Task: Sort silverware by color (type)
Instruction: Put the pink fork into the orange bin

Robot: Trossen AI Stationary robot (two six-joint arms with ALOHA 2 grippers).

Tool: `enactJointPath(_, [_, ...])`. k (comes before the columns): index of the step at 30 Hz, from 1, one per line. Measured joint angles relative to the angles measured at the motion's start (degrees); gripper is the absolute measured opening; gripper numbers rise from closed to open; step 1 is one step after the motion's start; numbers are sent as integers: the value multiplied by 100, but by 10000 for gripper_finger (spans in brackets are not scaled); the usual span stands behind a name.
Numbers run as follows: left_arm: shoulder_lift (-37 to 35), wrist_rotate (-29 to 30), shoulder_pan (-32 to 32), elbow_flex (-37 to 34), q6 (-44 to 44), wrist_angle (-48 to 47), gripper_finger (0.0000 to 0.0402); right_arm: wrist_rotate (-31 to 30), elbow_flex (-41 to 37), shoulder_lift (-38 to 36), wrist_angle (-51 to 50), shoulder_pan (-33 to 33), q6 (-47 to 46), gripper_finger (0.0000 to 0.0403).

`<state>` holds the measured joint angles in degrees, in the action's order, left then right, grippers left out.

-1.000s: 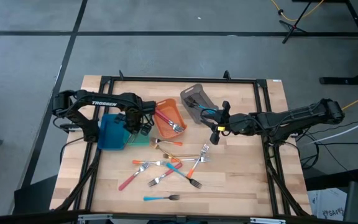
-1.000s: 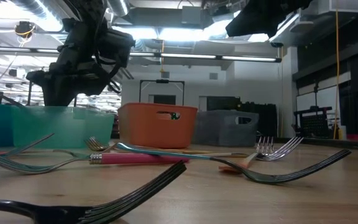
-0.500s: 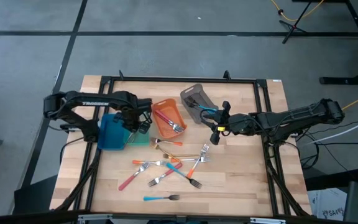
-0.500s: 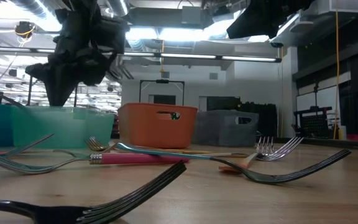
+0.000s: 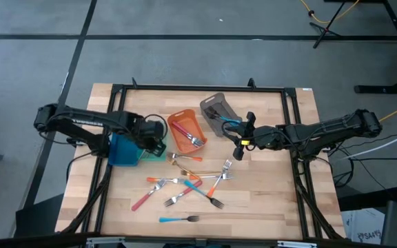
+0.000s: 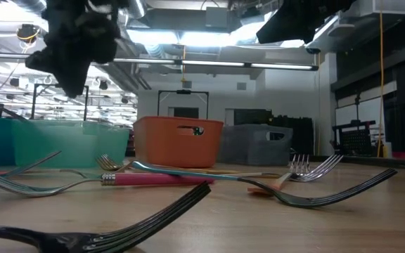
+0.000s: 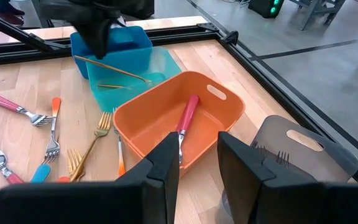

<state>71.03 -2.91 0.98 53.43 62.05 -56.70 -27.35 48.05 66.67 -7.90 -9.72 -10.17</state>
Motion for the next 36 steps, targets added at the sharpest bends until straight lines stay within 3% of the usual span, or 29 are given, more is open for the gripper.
enactJointPath(10, [8,807,-1467,0,619,1011,57,0,0,1,2,0,0,99])
enactJointPath(17, [149,1077,-2381,7,1529,1160,57,0,0,0,0,0,0,99])
enactJointPath(26, [880,710,-3274,7,2183,1324,57,0,0,2,-7,-2,0,99])
enactJointPath(36, [1845,471,-3635,7,2159,1402,57,0,0,2,-7,0,0,99])
